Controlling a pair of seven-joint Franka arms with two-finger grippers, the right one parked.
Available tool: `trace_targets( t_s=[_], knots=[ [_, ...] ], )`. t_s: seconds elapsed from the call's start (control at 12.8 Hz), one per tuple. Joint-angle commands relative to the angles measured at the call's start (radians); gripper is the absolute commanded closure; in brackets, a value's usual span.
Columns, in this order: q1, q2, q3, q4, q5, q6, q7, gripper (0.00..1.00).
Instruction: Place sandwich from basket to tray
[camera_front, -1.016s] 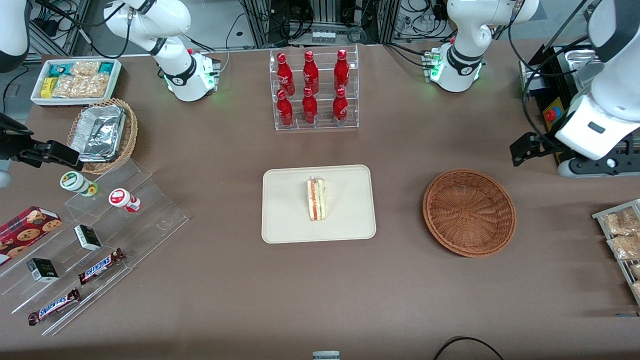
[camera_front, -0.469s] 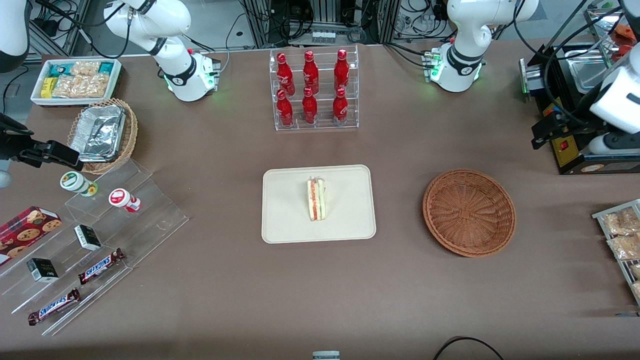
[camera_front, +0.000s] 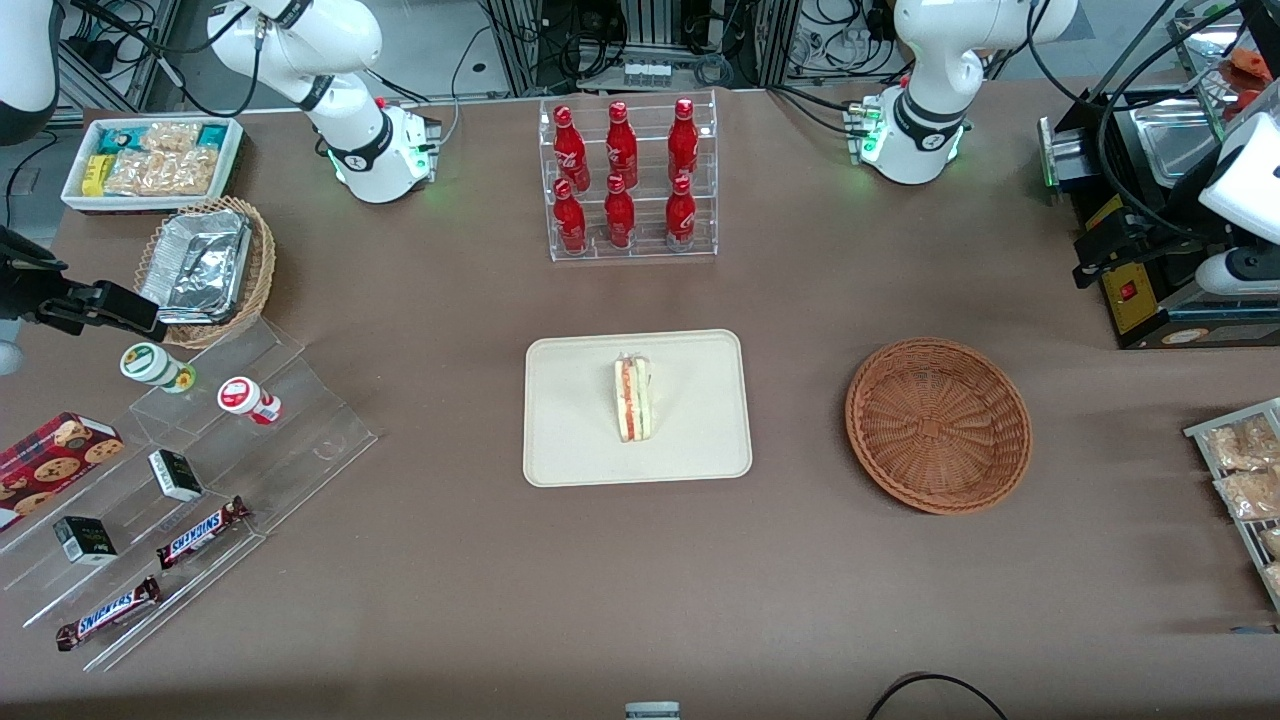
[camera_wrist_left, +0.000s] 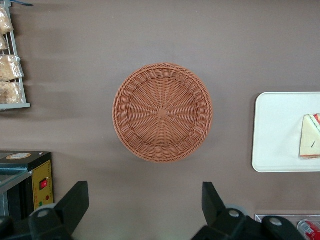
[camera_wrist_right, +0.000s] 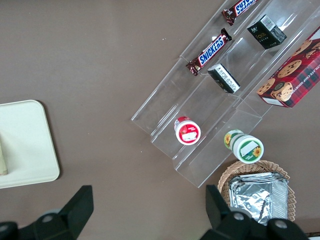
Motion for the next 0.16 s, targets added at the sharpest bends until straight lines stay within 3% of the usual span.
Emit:
trace_targets(
  t_s=[0.0,0.08],
  knots=[
    [0.009,-0.015,-0.001,-0.008,-0.002,-0.021,0.019,0.0],
    [0.009,-0.015,0.0,-0.008,0.0,-0.019,0.019,0.0]
  ],
)
